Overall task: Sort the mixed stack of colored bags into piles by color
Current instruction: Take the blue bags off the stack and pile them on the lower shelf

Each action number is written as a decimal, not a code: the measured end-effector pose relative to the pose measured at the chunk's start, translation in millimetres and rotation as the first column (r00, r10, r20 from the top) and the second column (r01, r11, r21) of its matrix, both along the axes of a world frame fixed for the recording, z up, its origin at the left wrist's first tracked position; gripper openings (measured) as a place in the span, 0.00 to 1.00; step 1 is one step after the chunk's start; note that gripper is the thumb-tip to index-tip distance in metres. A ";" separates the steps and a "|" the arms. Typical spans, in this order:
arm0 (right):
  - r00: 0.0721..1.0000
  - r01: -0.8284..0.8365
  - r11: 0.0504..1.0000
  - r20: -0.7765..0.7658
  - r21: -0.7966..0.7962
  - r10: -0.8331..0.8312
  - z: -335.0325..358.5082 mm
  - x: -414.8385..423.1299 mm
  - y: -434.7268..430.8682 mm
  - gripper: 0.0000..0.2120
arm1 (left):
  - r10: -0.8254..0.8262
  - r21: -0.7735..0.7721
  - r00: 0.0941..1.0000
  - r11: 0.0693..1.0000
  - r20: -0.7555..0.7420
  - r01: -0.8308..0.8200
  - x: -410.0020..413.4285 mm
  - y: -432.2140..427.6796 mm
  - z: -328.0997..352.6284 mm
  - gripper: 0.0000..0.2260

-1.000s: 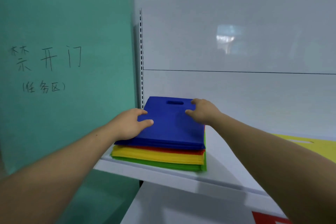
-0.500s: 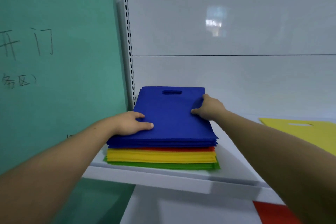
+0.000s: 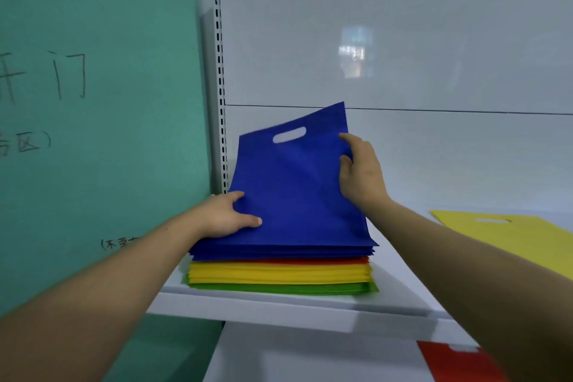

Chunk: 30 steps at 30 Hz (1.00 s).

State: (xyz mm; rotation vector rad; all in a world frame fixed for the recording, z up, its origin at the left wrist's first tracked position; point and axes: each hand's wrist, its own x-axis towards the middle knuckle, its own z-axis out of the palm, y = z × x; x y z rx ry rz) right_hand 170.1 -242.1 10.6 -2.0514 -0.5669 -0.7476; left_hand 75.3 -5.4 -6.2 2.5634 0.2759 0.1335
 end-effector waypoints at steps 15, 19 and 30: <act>0.961 0.227 0.915 0.076 0.334 -0.266 41.3 -125.7 -81.2 0.18 | -0.051 -0.467 0.825 0.805 0.562 0.367 -51.9 -45.8 28.5 0.21; 0.911 0.405 0.878 -0.035 0.254 -0.410 24.8 -170.0 -128.5 0.19 | -0.195 -0.358 0.803 0.818 0.564 0.450 -70.2 -85.4 15.6 0.21; 0.772 0.634 0.753 -0.082 0.179 -0.630 -3.0 -288.9 -279.2 0.18 | -0.364 -0.437 0.823 0.713 0.436 0.548 -132.5 -244.2 -17.9 0.17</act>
